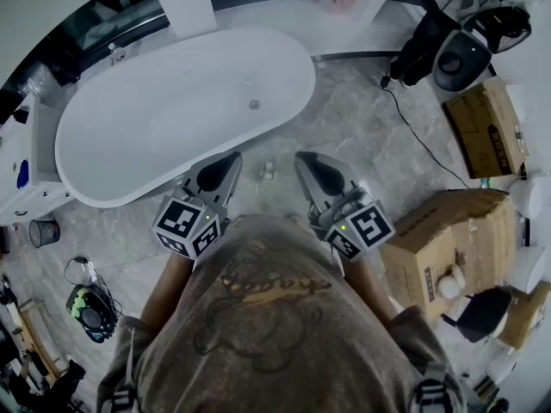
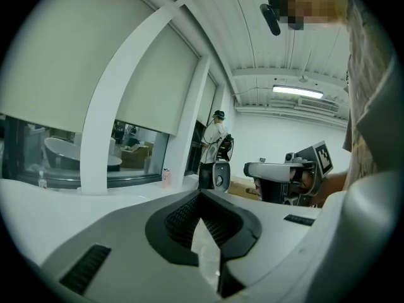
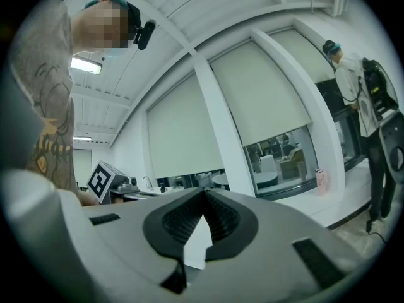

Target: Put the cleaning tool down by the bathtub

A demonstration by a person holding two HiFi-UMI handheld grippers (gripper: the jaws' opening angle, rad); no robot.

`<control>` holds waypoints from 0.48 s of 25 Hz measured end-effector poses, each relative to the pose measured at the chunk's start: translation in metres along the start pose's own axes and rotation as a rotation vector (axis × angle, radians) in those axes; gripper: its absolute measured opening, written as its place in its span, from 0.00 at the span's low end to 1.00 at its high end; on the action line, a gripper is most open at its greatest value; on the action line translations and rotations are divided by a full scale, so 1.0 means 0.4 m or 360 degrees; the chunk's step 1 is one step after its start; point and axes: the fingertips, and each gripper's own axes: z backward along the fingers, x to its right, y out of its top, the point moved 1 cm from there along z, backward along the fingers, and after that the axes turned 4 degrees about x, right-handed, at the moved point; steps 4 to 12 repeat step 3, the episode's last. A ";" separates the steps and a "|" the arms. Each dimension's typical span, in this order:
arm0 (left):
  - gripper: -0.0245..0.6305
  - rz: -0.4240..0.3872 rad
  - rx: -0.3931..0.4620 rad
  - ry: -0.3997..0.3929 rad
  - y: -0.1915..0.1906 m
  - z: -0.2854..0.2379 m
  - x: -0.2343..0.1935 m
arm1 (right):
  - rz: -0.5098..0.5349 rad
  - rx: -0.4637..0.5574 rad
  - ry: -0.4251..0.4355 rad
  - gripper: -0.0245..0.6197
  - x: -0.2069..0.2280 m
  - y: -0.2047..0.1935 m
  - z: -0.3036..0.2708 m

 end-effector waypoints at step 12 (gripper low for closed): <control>0.04 -0.0001 -0.0002 0.0009 -0.003 0.010 0.004 | -0.0008 0.0009 0.0001 0.04 -0.007 0.003 0.003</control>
